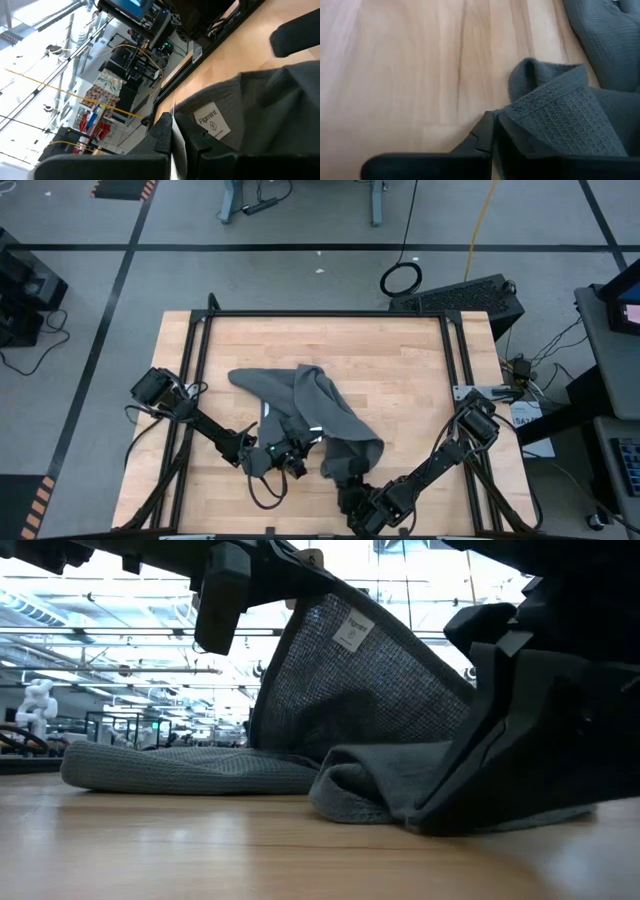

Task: Roll towel into tight, uniform cylinder
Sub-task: Roll the gray towel

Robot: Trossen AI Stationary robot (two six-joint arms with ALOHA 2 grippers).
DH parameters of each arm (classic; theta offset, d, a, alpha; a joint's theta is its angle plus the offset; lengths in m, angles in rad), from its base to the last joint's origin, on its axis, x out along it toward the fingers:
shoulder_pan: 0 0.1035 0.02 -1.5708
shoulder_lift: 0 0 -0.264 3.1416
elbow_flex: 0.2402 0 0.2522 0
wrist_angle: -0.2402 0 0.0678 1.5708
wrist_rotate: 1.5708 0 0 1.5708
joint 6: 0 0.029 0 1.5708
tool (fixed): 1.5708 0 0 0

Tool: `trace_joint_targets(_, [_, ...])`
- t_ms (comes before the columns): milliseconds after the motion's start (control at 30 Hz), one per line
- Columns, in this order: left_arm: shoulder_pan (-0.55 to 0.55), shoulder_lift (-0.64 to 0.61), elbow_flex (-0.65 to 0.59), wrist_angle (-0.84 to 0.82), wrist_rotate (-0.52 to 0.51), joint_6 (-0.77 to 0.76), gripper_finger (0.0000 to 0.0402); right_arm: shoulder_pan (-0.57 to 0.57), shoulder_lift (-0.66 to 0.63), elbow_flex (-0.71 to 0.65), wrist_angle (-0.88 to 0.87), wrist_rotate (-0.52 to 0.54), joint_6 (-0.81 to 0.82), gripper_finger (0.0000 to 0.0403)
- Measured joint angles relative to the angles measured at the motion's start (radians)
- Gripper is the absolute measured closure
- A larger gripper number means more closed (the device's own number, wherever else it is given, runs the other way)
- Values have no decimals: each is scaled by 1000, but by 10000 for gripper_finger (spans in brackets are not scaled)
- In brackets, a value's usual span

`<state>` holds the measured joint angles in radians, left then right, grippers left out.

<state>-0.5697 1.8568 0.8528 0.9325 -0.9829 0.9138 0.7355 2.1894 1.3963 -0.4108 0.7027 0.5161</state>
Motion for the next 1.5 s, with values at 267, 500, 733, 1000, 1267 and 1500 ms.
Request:
trace_joint_targets(267, [1, 0, 0, 2, 116, -97, 386, -3, -146, -1, -66, 49, -50, 395])
trace_joint_targets(500, [5, 1, 0, 34, 129, -105, 386, -2, -217, -1, -63, 193, -174, 400])
trace_joint_targets(733, [27, -3, 0, 128, 216, -99, 386, -14, -215, -2, 25, 250, -367, 401])
trace_joint_targets(1000, [19, -34, 2, 123, 299, -208, 386, -14, -232, -1, 99, 420, -506, 401])
trace_joint_targets(1267, [34, -39, 2, 73, 383, -316, 386, -1, -235, -1, 131, 513, -560, 401])
trace_joint_targets(1500, [48, -39, 2, 26, 384, -359, 386, 25, -235, -1, 129, 602, -566, 401])
